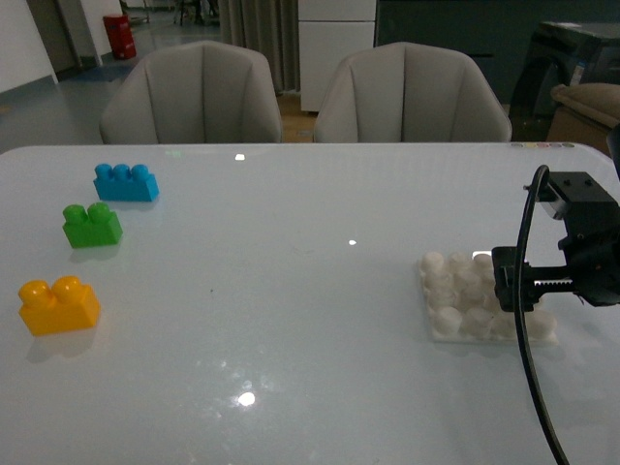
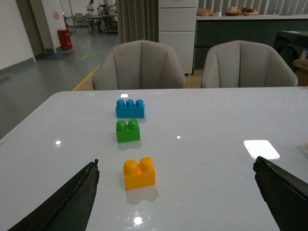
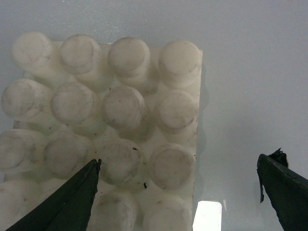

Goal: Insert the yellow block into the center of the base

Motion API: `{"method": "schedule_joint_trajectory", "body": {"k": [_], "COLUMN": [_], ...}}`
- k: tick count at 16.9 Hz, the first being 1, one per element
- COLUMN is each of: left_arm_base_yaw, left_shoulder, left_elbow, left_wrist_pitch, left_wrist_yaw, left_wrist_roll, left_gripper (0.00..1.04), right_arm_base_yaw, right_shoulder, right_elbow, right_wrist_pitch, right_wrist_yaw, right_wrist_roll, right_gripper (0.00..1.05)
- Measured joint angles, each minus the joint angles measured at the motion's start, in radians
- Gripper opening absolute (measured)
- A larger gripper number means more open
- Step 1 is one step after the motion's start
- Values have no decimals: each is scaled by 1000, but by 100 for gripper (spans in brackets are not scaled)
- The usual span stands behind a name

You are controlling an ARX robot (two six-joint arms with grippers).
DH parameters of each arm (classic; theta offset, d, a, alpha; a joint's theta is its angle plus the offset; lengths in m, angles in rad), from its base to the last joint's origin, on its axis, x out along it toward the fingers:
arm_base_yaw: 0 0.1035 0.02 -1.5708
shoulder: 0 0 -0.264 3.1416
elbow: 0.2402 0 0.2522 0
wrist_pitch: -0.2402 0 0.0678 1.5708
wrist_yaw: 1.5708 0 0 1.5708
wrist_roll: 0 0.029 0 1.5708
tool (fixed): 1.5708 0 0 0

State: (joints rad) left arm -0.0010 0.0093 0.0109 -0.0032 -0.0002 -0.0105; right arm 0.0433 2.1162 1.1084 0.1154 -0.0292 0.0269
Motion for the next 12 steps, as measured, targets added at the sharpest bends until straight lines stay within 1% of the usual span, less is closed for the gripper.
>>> {"method": "schedule_joint_trajectory", "body": {"k": [4,9,12], "left_arm_base_yaw": [0,0,0], "left_shoulder": [0,0,0], "left_elbow": [0,0,0], "left_wrist_pitch": [0,0,0], "left_wrist_yaw": [0,0,0], "left_wrist_roll": [0,0,0], "left_gripper": [98,98,98], "right_arm_base_yaw": [-18,-18,-8], "right_shoulder": [57,90,103], "right_elbow": [45,67,66], "right_wrist_pitch": [19,19,55], "right_wrist_yaw": [-66,-77,-80], "right_wrist_roll": [71,98,104], "right_gripper": [98,98,98]}}
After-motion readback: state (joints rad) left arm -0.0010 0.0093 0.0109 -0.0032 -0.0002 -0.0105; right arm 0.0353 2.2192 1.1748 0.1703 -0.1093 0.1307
